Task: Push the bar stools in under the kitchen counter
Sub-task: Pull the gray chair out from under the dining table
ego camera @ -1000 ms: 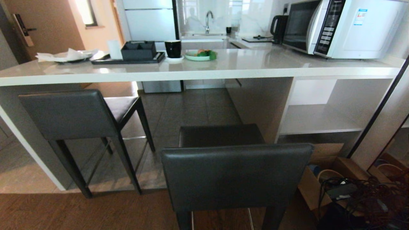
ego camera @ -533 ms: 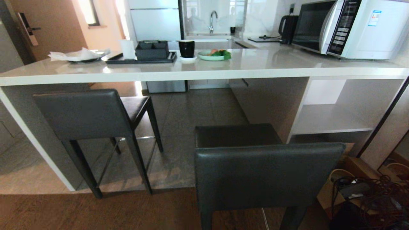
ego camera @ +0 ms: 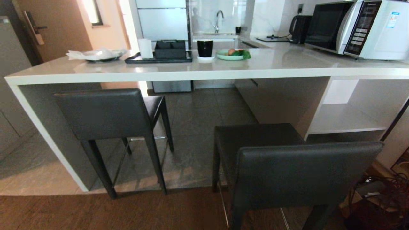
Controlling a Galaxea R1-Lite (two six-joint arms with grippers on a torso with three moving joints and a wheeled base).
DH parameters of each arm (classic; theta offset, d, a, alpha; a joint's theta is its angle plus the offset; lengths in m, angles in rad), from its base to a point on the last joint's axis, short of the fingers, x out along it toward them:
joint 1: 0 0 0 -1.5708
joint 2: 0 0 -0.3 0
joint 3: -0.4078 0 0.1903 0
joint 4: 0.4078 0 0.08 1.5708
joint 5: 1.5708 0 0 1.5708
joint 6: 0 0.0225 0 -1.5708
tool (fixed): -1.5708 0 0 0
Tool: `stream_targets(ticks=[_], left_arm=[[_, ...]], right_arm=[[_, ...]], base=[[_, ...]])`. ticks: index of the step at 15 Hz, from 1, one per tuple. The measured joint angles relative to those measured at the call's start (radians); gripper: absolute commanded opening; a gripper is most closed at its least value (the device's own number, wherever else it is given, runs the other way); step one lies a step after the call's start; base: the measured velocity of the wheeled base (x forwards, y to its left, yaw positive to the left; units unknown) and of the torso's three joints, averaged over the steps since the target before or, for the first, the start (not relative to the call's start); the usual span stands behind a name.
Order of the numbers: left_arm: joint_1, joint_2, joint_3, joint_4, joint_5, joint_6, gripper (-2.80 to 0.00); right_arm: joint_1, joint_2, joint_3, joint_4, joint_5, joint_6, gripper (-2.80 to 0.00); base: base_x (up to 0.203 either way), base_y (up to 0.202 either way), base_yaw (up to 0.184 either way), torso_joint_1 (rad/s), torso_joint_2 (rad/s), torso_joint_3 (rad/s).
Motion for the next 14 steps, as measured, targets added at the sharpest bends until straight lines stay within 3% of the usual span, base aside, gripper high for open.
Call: stream_targets(ticks=[14], left_arm=[[0.000,0.000,0.000,0.000,0.001,-0.001,-2.80]], right_arm=[[0.000,0.000,0.000,0.000,0.000,0.000,-2.80]], base=[[0.000,0.197,-0.001,0.003,0.00,0.003]])
